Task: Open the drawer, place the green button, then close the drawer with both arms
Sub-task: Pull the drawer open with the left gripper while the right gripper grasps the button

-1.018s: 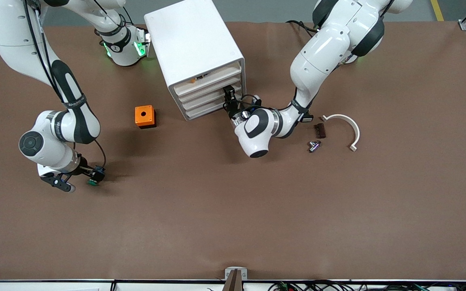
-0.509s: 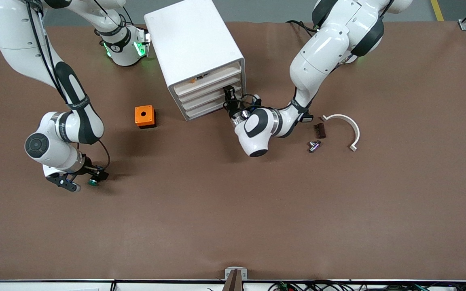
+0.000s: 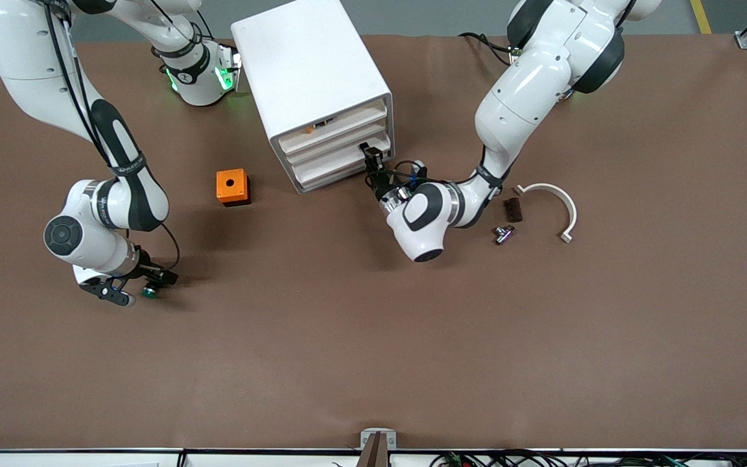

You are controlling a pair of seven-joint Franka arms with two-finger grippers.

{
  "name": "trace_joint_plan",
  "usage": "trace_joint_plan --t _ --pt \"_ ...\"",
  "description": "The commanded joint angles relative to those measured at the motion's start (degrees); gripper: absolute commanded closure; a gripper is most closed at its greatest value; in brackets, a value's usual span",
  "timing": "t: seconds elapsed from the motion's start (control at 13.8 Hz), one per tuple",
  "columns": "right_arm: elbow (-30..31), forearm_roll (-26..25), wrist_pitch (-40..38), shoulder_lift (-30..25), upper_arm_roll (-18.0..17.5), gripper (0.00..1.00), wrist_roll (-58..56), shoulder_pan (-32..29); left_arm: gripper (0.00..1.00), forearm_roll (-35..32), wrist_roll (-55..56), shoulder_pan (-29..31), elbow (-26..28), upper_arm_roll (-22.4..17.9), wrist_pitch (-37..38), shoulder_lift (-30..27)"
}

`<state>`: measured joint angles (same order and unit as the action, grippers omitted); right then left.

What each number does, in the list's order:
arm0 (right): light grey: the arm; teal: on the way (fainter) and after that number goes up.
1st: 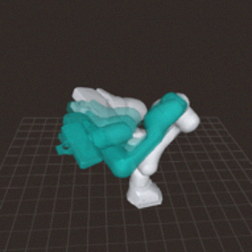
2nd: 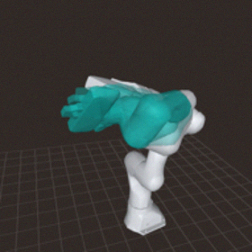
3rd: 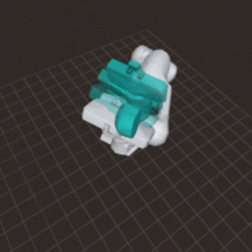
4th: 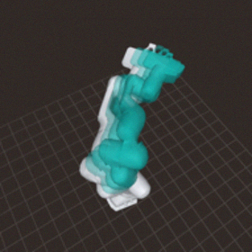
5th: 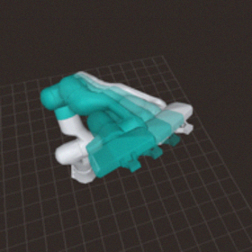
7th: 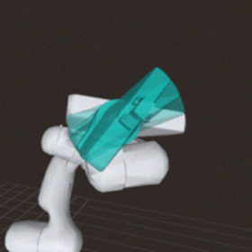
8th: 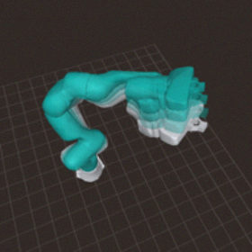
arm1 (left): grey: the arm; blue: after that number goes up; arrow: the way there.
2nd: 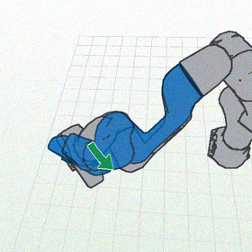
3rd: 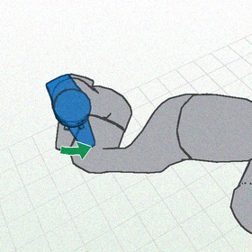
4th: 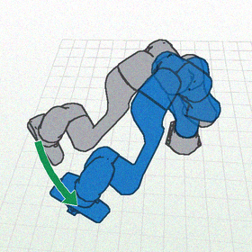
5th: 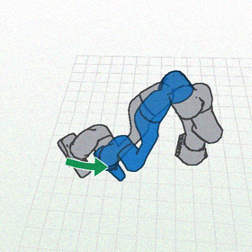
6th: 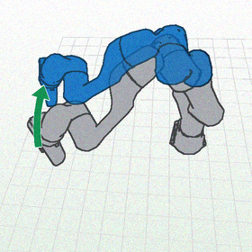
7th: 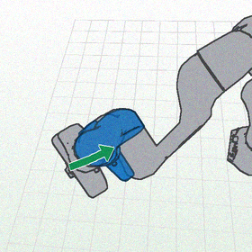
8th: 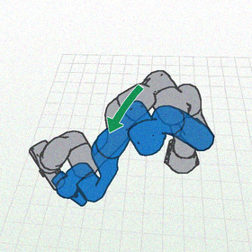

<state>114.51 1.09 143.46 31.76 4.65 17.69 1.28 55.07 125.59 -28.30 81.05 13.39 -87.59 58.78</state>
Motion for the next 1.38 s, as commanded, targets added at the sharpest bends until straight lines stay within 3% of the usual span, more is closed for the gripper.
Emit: trace_joint_plan --t 0.0,0.07,0.22,0.29,0.73,1.02,1.09,1.16,1.24,1.31 --pt "-0.2 0.7 -0.6 -0.4 -0.4 0.00 -0.9 -0.3 0.82 1.6 0.6 2.1 -0.5 0.1 0.0 0.1" --pt "-0.2 0.7 -0.6 -0.6 -0.5 0.07 -0.9 -0.4 0.82 2.1 0.6 2.8 -0.5 0.0 -0.2 0.1" --pt "-0.2 0.7 -1.2 -0.7 -1.0 0.89 -0.8 -0.3 0.82 2.6 0.6 4.4 -0.6 0.0 -0.3 0.1" --pt "-0.2 1.5 -1.3 -0.8 -1.0 1.00 -0.6 -0.4 0.82 2.8 0.6 4.8 -0.6 -0.1 -0.4 0.1" --pt "-2.5 3.3 -8.5 -3.6 -1.4 1.00 1.9 0.4 0.82 2.7 0.4 8.5 -2.2 -0.3 -1.2 0.0" --pt "-5.2 3.2 -15.7 -8.3 -1.6 1.00 20.0 8.8 0.79 2.7 0.4 9.7 -2.2 -0.4 -1.6 0.1" --pt "-5.3 3.2 -16.0 -9.1 -1.7 1.00 25.1 11.4 0.63 2.5 0.3 9.7 -2.2 -0.4 -1.6 0.1" --pt "-5.3 3.2 -16.1 -9.7 -1.7 1.00 29.8 14.7 0.18 2.4 0.3 9.7 -2.2 -0.4 -1.7 0.1" --pt "-5.6 3.3 -16.0 -9.9 -1.8 1.00 34.5 17.3 0.00 2.3 0.2 9.7 -2.2 -0.4 -1.7 0.1" --pt "-6.3 3.5 -16.0 -10.1 -1.8 1.00 38.4 19.7 0.00 2.2 -0.6 9.6 -2.3 -0.4 -1.7 0.0"
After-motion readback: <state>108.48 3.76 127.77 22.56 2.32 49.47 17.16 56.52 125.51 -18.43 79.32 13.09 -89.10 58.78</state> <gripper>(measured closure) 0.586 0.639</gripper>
